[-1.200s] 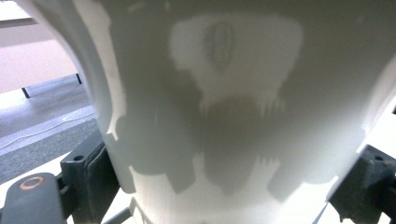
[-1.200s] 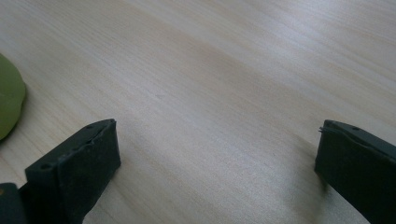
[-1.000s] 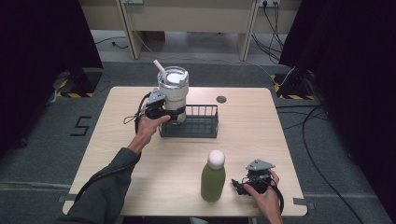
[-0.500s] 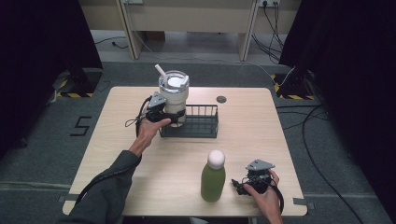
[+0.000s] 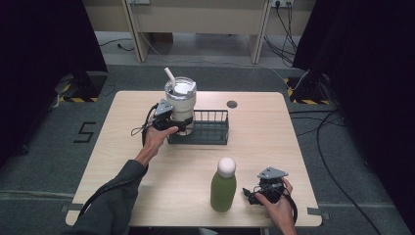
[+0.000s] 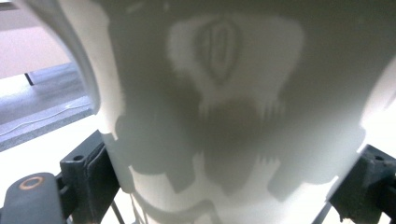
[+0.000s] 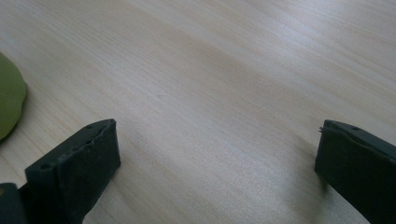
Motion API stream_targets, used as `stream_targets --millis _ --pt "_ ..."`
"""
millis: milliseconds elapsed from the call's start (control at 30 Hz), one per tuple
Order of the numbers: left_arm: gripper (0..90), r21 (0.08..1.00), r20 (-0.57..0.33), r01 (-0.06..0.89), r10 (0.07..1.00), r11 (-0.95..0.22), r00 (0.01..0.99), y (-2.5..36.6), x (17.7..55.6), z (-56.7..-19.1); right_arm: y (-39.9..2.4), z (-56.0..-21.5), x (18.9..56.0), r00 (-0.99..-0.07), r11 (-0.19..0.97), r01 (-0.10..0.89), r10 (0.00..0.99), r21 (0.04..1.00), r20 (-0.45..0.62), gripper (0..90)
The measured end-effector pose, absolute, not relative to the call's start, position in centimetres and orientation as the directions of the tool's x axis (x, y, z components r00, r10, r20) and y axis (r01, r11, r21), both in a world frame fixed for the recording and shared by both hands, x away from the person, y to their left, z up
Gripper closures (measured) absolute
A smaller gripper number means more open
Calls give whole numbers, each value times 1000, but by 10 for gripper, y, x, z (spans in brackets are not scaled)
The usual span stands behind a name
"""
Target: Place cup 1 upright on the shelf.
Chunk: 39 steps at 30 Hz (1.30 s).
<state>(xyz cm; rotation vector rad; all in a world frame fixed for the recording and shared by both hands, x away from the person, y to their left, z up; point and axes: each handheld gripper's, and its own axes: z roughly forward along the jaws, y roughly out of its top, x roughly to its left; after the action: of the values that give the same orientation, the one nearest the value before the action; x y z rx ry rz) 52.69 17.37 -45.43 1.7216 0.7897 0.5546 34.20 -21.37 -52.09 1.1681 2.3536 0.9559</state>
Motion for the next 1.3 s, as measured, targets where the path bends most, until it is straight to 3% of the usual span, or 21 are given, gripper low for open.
stream_targets --millis 1300 --pt "98 962 -29 212 712 -170 702 182 526 -457 -214 -521 342 -603 435 567 798 699 -8 4"
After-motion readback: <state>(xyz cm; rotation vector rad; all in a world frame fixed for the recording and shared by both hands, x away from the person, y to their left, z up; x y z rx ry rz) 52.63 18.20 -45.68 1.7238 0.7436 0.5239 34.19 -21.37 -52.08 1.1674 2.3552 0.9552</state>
